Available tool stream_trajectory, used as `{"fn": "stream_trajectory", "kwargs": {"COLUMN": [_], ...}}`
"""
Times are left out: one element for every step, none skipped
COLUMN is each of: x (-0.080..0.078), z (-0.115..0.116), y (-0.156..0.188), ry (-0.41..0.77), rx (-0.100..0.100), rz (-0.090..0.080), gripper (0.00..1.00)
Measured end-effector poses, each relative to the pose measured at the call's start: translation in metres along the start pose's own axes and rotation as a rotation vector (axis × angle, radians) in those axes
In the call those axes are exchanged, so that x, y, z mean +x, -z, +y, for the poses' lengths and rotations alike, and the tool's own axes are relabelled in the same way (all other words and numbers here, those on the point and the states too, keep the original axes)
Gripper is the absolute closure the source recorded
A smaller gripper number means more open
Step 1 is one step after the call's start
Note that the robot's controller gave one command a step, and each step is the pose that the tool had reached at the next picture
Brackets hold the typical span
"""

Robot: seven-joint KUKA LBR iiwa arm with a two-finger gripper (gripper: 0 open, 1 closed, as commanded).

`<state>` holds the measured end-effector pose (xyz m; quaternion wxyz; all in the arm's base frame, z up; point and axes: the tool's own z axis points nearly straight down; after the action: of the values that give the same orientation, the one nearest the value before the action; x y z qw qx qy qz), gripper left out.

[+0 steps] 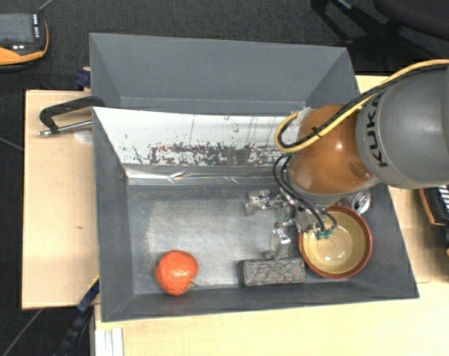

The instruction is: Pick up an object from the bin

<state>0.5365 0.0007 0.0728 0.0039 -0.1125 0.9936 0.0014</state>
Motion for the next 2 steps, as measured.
{"fn": "stream_trajectory", "kwargs": {"x": [-0.0031, -0.0031], "z": [-0.0261, -0.0253], "y": [-0.0017, -0.0017], "ry": [0.391, 0.389], "rx": [0.002, 0.001], "rz": [-0.007, -0.007], "gripper": [0.00, 0.00]}}
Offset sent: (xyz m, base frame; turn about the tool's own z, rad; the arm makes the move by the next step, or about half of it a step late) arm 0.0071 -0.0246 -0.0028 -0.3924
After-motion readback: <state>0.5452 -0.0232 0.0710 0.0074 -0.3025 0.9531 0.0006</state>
